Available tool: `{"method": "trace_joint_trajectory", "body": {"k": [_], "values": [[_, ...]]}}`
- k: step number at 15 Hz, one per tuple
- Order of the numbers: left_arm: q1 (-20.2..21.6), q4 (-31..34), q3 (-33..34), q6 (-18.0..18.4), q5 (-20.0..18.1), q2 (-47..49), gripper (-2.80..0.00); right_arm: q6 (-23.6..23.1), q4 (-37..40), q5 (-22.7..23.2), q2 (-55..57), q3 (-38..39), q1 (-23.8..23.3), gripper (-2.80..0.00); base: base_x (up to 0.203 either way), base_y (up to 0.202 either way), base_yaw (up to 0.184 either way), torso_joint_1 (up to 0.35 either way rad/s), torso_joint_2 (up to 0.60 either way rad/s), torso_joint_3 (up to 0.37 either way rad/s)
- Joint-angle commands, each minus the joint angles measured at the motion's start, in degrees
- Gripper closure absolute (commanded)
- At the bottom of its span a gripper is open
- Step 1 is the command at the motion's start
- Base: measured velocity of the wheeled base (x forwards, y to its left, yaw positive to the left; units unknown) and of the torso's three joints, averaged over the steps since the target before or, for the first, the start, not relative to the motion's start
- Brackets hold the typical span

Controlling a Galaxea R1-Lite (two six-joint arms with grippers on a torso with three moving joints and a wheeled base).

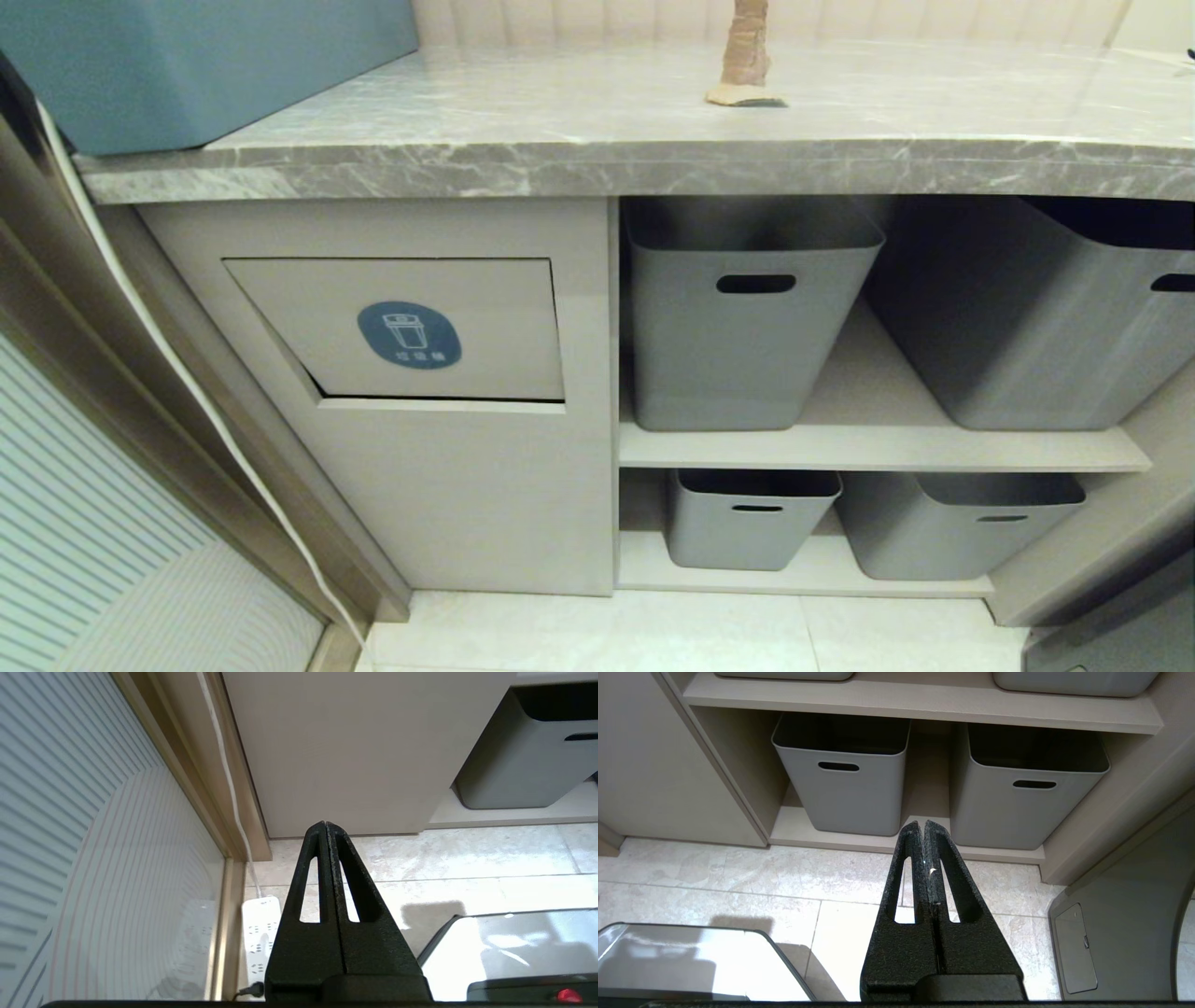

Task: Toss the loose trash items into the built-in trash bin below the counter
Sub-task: Pick up the garbage

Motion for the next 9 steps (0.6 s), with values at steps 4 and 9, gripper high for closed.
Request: {"method": "trace_joint_trajectory", "body": {"k": [4, 9], "values": [[0.7, -2.1, 2.3, 0.5, 0.3, -8.6, 0.0, 0.0, 0.1, 0.0, 0.0, 0.0, 0.0, 0.0, 0.0, 0.0, 0.0, 0.0, 0.0, 0.0], [0.8, -2.1, 2.3, -0.1, 0.3, -8.7, 0.0, -1.1, 0.1, 0.0, 0.0, 0.0, 0.0, 0.0, 0.0, 0.0, 0.0, 0.01, -0.03, -0.027]]}}
